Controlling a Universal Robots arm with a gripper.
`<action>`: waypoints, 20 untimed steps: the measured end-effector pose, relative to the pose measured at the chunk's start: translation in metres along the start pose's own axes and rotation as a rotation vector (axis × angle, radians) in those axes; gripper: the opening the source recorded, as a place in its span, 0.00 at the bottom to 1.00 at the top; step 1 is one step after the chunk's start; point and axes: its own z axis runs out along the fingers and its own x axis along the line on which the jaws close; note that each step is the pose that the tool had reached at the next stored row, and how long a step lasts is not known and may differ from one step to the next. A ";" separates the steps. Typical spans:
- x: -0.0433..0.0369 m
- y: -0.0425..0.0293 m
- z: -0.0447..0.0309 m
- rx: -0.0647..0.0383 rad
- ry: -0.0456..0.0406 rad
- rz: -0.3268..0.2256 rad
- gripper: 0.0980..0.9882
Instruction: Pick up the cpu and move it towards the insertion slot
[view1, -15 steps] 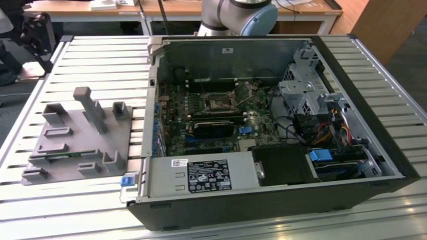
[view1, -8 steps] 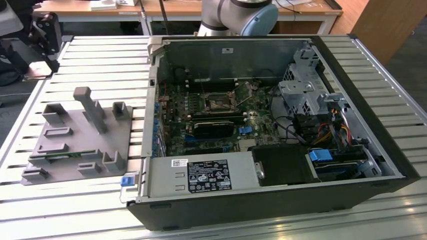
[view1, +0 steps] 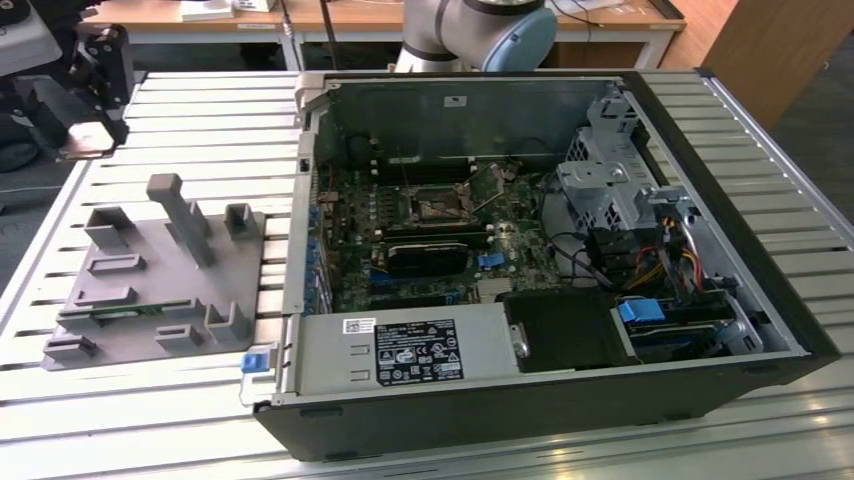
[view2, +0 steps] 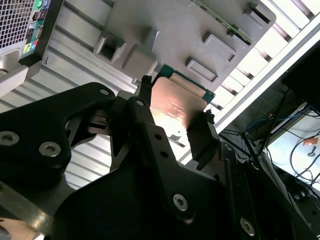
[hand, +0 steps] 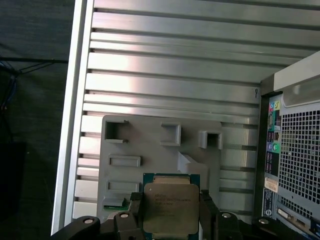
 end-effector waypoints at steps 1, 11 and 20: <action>-0.0009 -0.0001 0.0000 0.000 0.0000 0.000 0.49; -0.0093 -0.0006 -0.0002 -0.001 -0.0001 0.000 0.49; -0.0173 -0.0011 -0.0005 -0.002 -0.0002 0.000 0.49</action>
